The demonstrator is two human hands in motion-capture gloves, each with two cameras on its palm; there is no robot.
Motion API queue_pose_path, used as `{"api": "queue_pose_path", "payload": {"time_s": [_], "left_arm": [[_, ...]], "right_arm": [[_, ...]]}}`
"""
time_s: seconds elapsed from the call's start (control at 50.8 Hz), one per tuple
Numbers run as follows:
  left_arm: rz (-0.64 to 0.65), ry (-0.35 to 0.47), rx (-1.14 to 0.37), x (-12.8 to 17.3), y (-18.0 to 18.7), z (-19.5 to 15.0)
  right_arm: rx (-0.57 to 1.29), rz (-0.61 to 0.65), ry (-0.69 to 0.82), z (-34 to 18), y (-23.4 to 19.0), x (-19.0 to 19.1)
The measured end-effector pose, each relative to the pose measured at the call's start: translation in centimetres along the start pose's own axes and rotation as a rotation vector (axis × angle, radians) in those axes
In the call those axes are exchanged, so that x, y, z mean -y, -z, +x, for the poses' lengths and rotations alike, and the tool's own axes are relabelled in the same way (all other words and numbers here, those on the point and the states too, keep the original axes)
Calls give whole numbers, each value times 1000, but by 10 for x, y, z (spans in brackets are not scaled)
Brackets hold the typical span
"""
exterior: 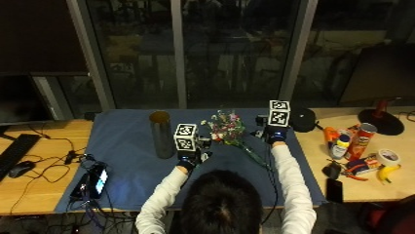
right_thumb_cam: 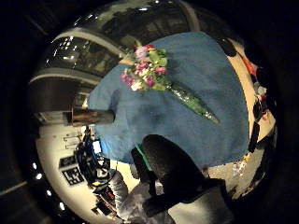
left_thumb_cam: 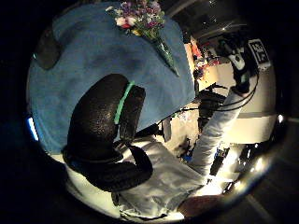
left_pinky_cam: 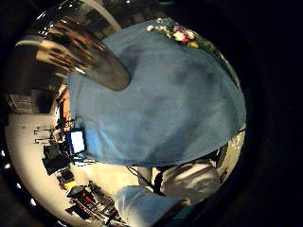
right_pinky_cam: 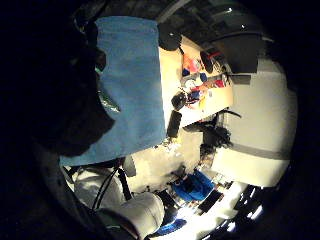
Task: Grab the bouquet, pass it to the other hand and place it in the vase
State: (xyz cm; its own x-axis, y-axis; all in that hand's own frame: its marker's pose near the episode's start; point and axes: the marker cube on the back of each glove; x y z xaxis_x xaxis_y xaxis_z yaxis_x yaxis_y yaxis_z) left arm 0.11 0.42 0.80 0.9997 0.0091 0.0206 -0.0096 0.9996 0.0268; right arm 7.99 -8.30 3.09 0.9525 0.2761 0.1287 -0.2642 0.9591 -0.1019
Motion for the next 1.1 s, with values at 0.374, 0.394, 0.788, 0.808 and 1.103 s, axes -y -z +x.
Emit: {"api": "queue_pose_path", "payload": {"time_s": [0.374,0.394,0.788,0.808,1.103], "left_arm": [[-10,9,2,-2,-4,-2],[-10,10,3,-2,-5,-3],[-71,18,-29,-2,-12,-16],[-77,16,-32,0,-13,-16],[-164,34,-88,6,-18,-24]], "right_arm": [[88,-200,-84,0,-113,13],[90,-217,-80,-2,-119,12],[-20,-248,-59,-28,-189,6],[-27,-248,-69,-28,-188,5],[98,-92,-135,-22,-176,10]]}}
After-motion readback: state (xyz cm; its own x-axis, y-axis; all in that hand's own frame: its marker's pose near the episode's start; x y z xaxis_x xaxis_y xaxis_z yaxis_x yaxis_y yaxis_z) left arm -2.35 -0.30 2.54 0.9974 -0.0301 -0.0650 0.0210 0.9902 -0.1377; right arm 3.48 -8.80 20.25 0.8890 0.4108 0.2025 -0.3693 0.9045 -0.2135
